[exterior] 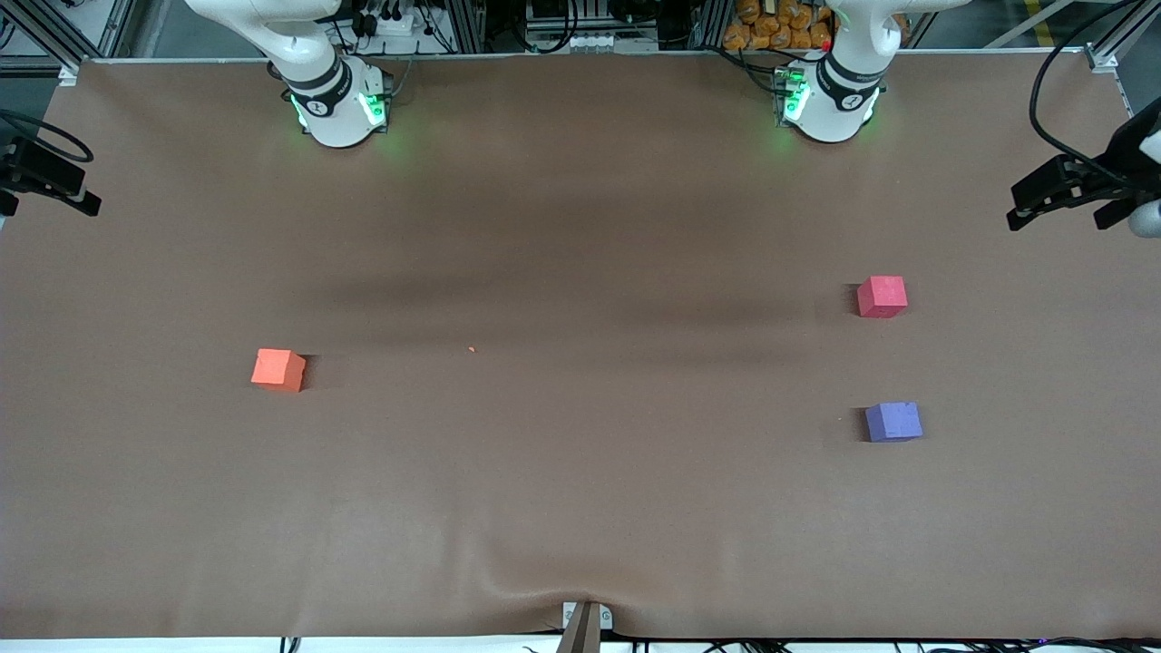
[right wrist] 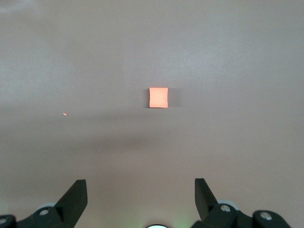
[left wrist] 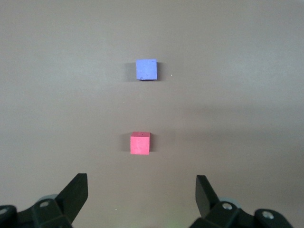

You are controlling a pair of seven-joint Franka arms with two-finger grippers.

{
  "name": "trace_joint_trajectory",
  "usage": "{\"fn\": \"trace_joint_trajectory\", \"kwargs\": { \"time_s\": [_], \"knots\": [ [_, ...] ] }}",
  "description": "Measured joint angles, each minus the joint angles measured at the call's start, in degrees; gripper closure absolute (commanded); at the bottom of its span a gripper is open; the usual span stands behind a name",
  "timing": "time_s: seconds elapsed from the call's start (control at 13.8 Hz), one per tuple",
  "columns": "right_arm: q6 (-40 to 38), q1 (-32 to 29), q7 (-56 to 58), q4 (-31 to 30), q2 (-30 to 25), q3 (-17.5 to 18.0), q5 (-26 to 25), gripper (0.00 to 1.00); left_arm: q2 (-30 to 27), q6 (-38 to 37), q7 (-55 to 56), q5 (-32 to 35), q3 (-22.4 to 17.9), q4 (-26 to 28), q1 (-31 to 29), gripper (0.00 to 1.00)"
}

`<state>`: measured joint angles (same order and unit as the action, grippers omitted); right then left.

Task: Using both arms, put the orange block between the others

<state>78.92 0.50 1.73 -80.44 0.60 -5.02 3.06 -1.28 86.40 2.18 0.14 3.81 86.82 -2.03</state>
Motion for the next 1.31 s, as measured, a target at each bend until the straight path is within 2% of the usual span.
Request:
{"fn": "trace_joint_trajectory", "kwargs": {
  "time_s": [0.44,1.31],
  "knots": [
    [-0.2,0.0,0.0,-0.1,0.0,0.0,0.0,0.0,-0.1,-1.1,-0.1,0.0,0.1,-2.1,-0.3,0.0],
    [-1.2,0.1,0.0,-0.6,0.4,0.0,0.0,0.0,-0.1,-4.3,-0.1,0.0,0.8,-2.2,-0.2,0.0]
  ]
}}
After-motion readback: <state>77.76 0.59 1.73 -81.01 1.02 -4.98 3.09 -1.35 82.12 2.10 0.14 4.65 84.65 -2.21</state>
